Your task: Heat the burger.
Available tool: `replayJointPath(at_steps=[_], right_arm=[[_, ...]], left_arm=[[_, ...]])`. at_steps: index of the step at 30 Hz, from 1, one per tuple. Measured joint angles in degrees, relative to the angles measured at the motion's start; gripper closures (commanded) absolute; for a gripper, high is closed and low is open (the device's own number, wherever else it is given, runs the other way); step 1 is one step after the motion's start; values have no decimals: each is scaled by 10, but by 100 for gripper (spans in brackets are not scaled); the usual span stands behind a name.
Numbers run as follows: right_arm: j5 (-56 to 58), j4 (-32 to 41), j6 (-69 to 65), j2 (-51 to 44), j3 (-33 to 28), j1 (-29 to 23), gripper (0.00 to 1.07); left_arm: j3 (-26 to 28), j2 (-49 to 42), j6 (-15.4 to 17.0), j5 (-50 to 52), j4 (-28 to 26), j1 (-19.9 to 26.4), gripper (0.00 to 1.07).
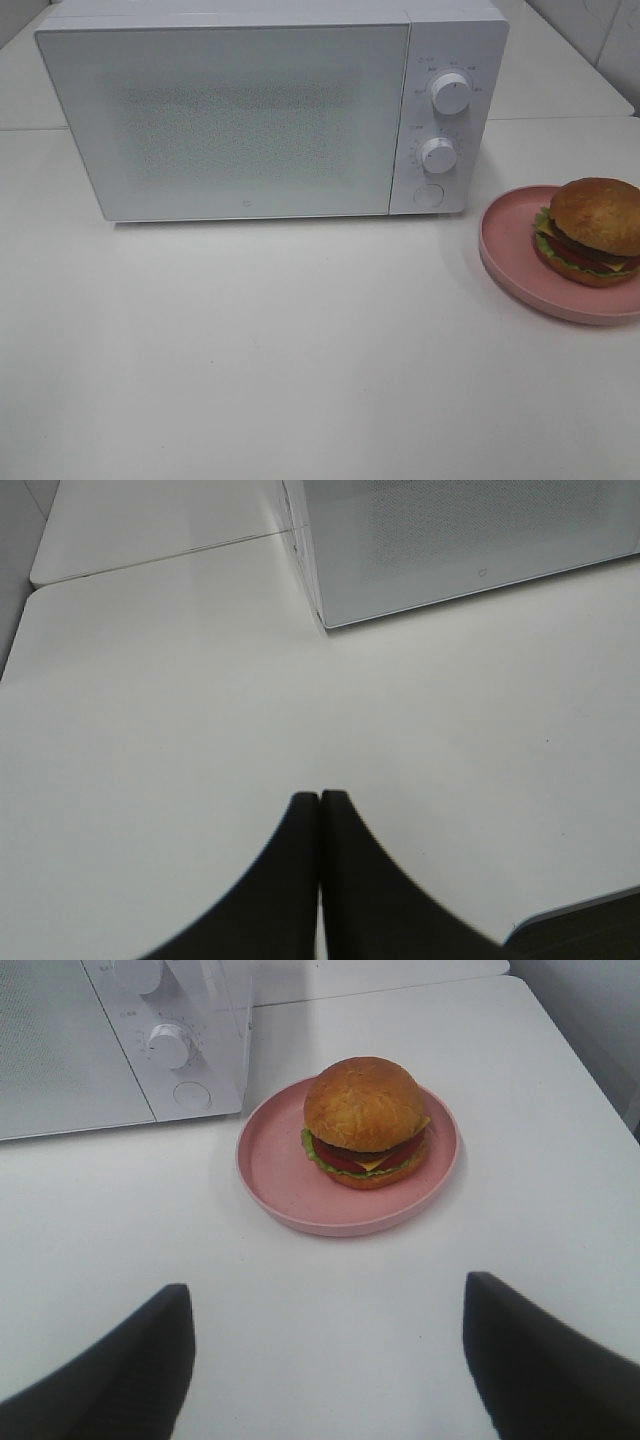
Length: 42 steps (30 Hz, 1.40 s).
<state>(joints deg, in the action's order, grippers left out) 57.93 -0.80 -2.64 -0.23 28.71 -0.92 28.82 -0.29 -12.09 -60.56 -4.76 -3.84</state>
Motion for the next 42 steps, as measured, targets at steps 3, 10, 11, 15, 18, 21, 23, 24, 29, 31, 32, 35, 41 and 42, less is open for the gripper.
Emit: replayJointPath(at_steps=[3,10,11,15,18,21,23,24,29,31,32,35,41,42], right_arm=[[0,0,0,0,0,0,37],[0,0,0,0,0,2,37],[0,0,0,0,0,5,37],[0,0,0,0,0,5,37],[0,0,0,0,0,5,37],[0,0,0,0,0,5,37],[0,0,0,0,0,5,37],[0,0,0,0,0,5,37],[0,0,0,0,0,5,37],[0,0,0,0,0,5,37],[0,0,0,0,0,5,37],[0,0,0,0,0,5,37],[0,0,0,0,0,5,37],[0,0,0,0,0,5,37]], left_arm=[[0,0,-1,0,0,0,106],[0,0,-1,0,0,0,106],[0,0,-1,0,0,4,106],[0,0,-1,0,1,7,106],[0,0,-1,0,1,9,106],[0,0,-1,0,1,9,106],[0,0,-1,0,1,9,106],[0,0,-1,0,1,9,106],[0,0,-1,0,1,9,106],[0,0,-1,0,1,9,106],[0,0,-1,0,1,9,106],[0,0,-1,0,1,9,106],[0,0,-1,0,1,9,106],[0,0,-1,0,1,9,106]])
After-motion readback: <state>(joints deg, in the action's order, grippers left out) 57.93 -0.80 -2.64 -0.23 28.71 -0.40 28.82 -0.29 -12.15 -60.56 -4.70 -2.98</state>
